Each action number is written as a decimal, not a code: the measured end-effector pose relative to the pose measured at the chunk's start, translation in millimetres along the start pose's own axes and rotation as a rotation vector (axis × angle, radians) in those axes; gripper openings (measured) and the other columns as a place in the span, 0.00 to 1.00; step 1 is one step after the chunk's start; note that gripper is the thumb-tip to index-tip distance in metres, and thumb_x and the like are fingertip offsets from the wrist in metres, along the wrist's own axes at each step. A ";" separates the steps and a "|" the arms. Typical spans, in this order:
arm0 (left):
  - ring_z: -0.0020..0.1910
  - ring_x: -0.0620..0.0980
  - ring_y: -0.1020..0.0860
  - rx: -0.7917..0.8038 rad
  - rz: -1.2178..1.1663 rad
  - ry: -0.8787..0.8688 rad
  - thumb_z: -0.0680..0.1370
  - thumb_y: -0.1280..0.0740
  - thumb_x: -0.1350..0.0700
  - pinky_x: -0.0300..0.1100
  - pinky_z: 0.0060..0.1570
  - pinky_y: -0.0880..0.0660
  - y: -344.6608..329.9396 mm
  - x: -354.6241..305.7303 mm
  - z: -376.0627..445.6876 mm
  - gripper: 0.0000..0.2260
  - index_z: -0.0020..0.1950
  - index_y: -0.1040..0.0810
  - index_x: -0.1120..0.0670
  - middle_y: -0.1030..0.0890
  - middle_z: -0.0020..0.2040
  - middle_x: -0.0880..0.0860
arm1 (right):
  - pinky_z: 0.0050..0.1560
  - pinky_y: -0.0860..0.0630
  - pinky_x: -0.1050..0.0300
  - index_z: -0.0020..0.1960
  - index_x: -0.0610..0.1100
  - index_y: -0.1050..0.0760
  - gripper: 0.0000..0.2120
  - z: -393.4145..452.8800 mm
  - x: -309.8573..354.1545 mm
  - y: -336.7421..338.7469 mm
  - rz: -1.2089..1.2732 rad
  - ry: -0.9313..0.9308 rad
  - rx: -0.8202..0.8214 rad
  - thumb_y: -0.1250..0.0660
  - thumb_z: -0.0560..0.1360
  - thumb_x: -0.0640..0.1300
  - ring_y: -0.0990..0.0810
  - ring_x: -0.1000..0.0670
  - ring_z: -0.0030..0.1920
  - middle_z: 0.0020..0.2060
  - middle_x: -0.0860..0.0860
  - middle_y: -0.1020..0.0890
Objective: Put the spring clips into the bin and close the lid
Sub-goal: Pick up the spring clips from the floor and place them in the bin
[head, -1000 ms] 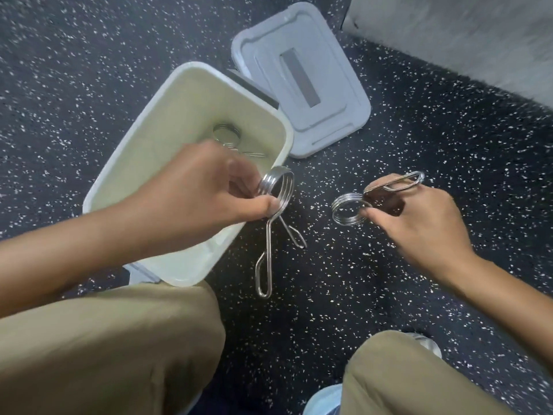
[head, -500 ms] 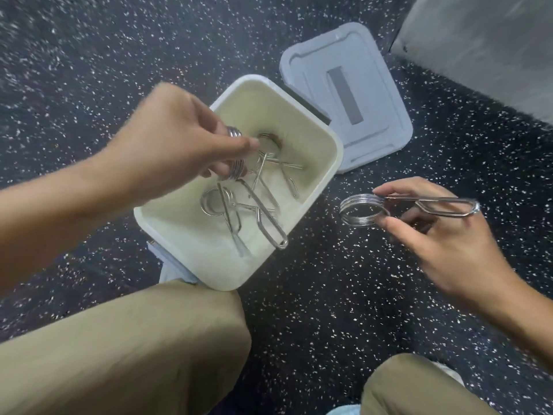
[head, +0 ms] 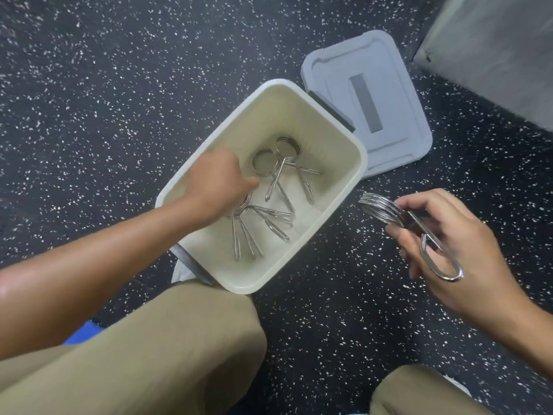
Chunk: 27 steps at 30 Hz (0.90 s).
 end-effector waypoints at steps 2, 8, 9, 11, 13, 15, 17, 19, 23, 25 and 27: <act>0.34 0.59 0.21 -0.015 0.076 -0.015 0.75 0.29 0.48 0.46 0.34 0.29 -5.6 -2.2 2.7 0.21 0.28 0.30 0.57 0.22 0.30 0.57 | 0.37 0.22 0.60 0.53 0.54 0.25 0.10 1.7 3.1 0.7 0.026 -0.015 -0.003 0.31 0.76 0.42 0.18 0.52 0.39 0.48 0.57 0.24; 0.41 0.63 0.18 -0.002 0.081 0.002 0.79 0.30 0.52 0.47 0.38 0.26 -20.8 4.8 7.7 0.22 0.29 0.34 0.56 0.16 0.37 0.62 | 0.41 0.22 0.57 0.54 0.50 0.22 0.12 15.8 32.7 11.4 -0.229 0.124 0.105 0.33 0.72 0.51 0.19 0.55 0.41 0.47 0.59 0.23; 0.42 0.64 0.18 0.003 0.096 -0.003 0.79 0.31 0.52 0.48 0.39 0.26 -20.0 4.3 8.0 0.21 0.30 0.34 0.57 0.16 0.38 0.62 | 0.41 0.23 0.57 0.53 0.49 0.21 0.11 21.1 40.5 13.3 -0.288 0.171 0.126 0.34 0.73 0.51 0.20 0.55 0.41 0.46 0.59 0.23; 0.46 0.65 0.18 0.005 0.137 -0.014 0.81 0.32 0.52 0.48 0.40 0.28 -17.6 1.3 6.6 0.17 0.37 0.28 0.60 0.18 0.41 0.62 | 0.39 0.22 0.51 0.51 0.49 0.22 0.08 34.1 56.4 15.5 -0.405 0.251 0.181 0.34 0.75 0.50 0.21 0.54 0.38 0.46 0.59 0.24; 0.47 0.64 0.18 0.026 0.228 -0.058 0.83 0.36 0.51 0.48 0.38 0.30 -17.7 -3.2 4.3 0.15 0.48 0.21 0.62 0.25 0.38 0.59 | 0.37 0.22 0.46 0.51 0.49 0.23 0.07 49.2 73.1 14.3 -0.494 0.309 0.222 0.34 0.75 0.50 0.21 0.47 0.36 0.47 0.57 0.23; 0.40 0.62 0.21 0.051 0.322 -0.119 0.85 0.40 0.48 0.48 0.36 0.31 -17.8 -7.3 0.5 0.18 0.48 0.20 0.61 0.32 0.31 0.54 | 0.37 0.23 0.46 0.52 0.51 0.25 0.07 64.3 86.8 8.3 -0.516 0.332 0.244 0.35 0.76 0.50 0.21 0.45 0.37 0.48 0.56 0.23; 0.33 0.57 0.28 0.047 0.345 -0.150 0.85 0.44 0.44 0.46 0.33 0.32 -14.2 -10.0 -1.8 0.22 0.40 0.24 0.58 0.36 0.29 0.53 | 0.37 0.26 0.48 0.52 0.53 0.27 0.04 81.4 96.8 -4.4 -0.527 0.314 0.259 0.37 0.78 0.51 0.24 0.47 0.37 0.47 0.57 0.22; 0.28 0.54 0.32 0.032 0.325 -0.178 0.84 0.45 0.41 0.44 0.30 0.34 -9.0 -11.7 -6.8 0.27 0.32 0.32 0.58 0.35 0.27 0.52 | 0.37 0.28 0.49 0.54 0.55 0.29 0.03 98.8 99.4 -23.5 -0.568 0.275 0.280 0.38 0.80 0.51 0.25 0.46 0.38 0.45 0.56 0.20; 0.27 0.53 0.31 0.022 0.233 -0.229 0.84 0.44 0.41 0.44 0.30 0.36 6.6 -6.9 -27.1 0.26 0.31 0.33 0.55 0.33 0.28 0.51 | 0.37 0.27 0.49 0.57 0.49 0.31 0.07 126.2 96.1 -72.5 -0.691 0.279 0.336 0.42 0.82 0.51 0.23 0.39 0.40 0.42 0.48 0.19; 0.33 0.56 0.30 0.029 0.239 -0.231 0.83 0.44 0.43 0.45 0.32 0.37 15.3 0.2 -38.5 0.21 0.37 0.29 0.55 0.34 0.30 0.50 | 0.37 0.25 0.48 0.57 0.47 0.31 0.06 138.3 88.4 -92.3 -0.725 0.253 0.327 0.43 0.82 0.46 0.24 0.39 0.39 0.39 0.47 0.21; 0.34 0.55 0.32 0.034 0.231 -0.219 0.83 0.44 0.43 0.45 0.30 0.40 23.8 8.4 -49.4 0.21 0.35 0.34 0.54 0.36 0.31 0.49 | 0.35 0.25 0.48 0.56 0.45 0.31 0.06 150.2 78.1 -109.2 -0.775 0.224 0.308 0.41 0.80 0.41 0.25 0.39 0.36 0.37 0.45 0.22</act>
Point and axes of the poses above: each hand's wrist, its own z-axis towards the middle knuckle, its own y-axis out of the back of the hand, x = y × z, the point moved 5 cm from there along z, towards the middle knuckle
